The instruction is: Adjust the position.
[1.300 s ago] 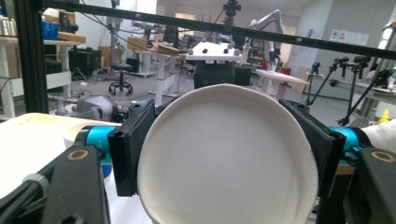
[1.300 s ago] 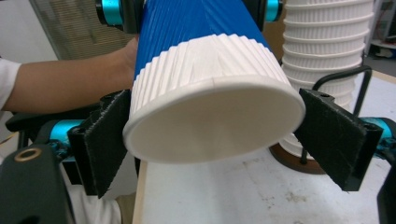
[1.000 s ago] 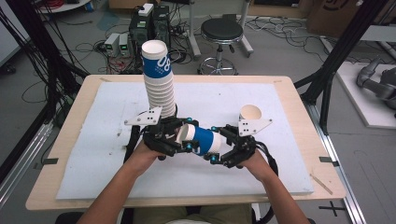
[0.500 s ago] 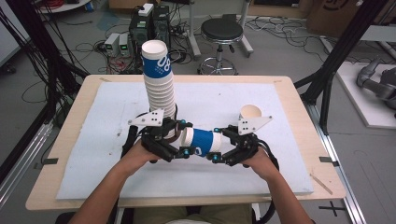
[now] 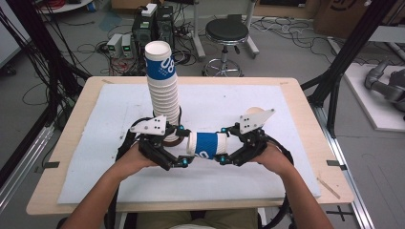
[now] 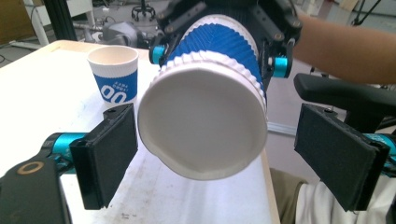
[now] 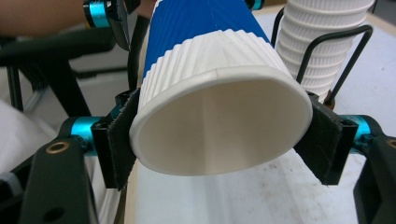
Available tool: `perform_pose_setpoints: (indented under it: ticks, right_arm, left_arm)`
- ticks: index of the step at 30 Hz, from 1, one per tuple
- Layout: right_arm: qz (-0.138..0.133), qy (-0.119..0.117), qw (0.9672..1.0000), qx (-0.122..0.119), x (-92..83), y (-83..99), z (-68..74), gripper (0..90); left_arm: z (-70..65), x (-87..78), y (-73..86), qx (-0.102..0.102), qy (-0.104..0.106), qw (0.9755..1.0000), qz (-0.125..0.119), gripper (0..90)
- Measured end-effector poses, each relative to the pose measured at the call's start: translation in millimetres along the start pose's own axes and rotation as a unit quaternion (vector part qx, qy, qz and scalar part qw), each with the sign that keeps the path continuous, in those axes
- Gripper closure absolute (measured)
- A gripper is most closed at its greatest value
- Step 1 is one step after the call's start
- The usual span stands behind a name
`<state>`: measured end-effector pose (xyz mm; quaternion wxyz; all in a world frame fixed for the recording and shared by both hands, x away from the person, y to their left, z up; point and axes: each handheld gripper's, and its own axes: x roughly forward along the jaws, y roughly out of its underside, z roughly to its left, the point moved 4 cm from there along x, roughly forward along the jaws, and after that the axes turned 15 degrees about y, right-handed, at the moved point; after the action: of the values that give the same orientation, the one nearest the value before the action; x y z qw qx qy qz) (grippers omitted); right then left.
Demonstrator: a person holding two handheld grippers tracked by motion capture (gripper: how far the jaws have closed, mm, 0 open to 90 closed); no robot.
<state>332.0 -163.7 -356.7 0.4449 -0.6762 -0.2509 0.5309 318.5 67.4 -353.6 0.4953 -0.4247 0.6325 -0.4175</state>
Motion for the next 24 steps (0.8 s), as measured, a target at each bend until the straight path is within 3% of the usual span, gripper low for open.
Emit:
perform_pose_setpoints:
  ticks: [5,10,14,24]
  right_arm:
    - [0.043,-0.005,0.9987,-0.026,2.5,-8.5,2.5,23.5]
    - [0.088,-0.009,0.9946,-0.055,7.6,-14.8,6.2,23.4]
    - [0.099,-0.012,0.9927,-0.068,10.6,-19.4,6.9,23.4]
    - [0.135,-0.018,0.9862,-0.094,18.7,-27.8,8.6,23.4]
  left_arm:
    - [-0.9,1.9,0.9,0.004,-0.001,0.9998,0.021,13.4]
    - [-2.0,1.7,0.3,0.001,0.005,0.9997,0.023,13.4]
    - [-2.1,2.0,0.5,-0.001,0.008,0.9996,0.029,13.4]
    - [1.4,7.8,3.0,-0.006,0.013,0.9975,0.069,13.4]
